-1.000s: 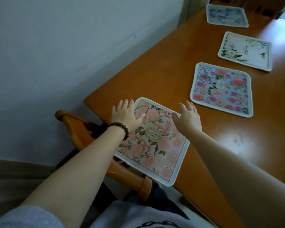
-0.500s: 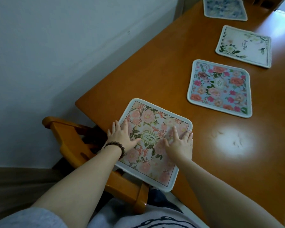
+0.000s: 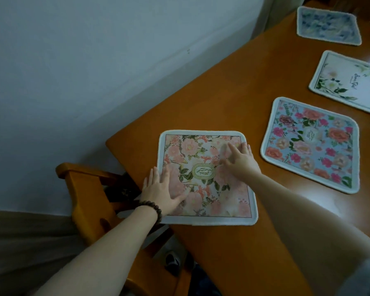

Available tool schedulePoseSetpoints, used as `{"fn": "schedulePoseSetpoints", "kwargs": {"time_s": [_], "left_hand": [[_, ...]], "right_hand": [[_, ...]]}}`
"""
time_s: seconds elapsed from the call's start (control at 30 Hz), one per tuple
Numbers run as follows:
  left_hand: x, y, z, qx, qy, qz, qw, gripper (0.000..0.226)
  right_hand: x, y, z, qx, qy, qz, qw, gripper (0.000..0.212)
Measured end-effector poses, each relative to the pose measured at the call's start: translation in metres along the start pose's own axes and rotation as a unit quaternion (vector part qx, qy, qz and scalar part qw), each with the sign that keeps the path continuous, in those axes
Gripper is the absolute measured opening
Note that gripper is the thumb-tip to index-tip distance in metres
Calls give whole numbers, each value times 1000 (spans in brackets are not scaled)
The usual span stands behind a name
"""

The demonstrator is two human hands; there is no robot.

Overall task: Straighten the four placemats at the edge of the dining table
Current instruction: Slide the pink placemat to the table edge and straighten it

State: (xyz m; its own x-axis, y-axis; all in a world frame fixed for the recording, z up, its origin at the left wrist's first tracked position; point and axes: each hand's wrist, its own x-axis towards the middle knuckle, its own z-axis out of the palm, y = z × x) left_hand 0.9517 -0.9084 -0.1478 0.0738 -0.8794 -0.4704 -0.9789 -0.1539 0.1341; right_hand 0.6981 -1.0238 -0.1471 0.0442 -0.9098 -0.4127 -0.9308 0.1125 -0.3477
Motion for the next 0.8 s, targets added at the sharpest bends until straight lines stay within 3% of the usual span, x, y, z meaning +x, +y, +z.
{"fn": "schedulePoseSetpoints", "kwargs": {"time_s": [0.2,0.43,0.67,0.8], "left_hand": [[-11,-1,-6,19,-17,-8,1000,106],[0,-8,-35,33,31,0,999,96],[57,-20,-65,61,80,81,992,97],[94,-16,-71,114,60,146,981,104]], "right_hand": [[42,-10,-22,-13,-59,-49,997,67],[8,-8,-6,23,7,-58,998,64],[-49,-13,30,28,72,28,997,67],[-80,-27,49,35,144,149,978,76]]}}
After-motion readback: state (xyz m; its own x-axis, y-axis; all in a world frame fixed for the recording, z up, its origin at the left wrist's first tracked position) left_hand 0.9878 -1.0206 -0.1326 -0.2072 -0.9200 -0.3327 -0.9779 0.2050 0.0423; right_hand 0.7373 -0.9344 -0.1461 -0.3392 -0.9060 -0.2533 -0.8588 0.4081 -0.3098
